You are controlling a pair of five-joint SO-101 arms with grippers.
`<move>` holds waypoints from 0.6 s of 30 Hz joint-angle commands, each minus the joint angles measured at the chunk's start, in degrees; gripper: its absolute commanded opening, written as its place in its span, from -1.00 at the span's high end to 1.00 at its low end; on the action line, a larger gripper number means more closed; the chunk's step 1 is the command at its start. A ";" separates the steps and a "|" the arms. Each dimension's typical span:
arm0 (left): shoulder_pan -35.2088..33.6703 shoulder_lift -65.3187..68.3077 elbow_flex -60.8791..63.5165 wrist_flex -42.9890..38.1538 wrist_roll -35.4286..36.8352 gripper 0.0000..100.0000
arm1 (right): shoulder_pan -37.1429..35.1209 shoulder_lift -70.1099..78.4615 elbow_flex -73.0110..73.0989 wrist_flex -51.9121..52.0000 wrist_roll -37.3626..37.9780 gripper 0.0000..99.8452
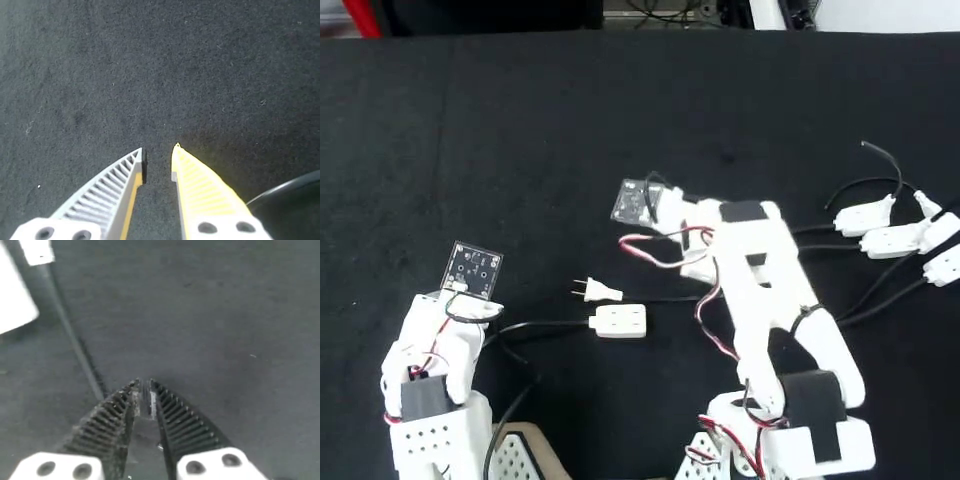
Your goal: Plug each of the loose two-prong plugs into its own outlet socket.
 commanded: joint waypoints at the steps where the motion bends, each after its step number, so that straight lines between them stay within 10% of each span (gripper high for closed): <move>1: -0.13 -0.35 1.10 -0.79 -0.44 0.79 | -1.23 0.13 -2.42 4.04 2.73 0.98; 18: -0.13 -0.35 1.10 -0.70 -0.44 0.79 | -21.01 0.31 -3.03 -3.69 -10.29 0.80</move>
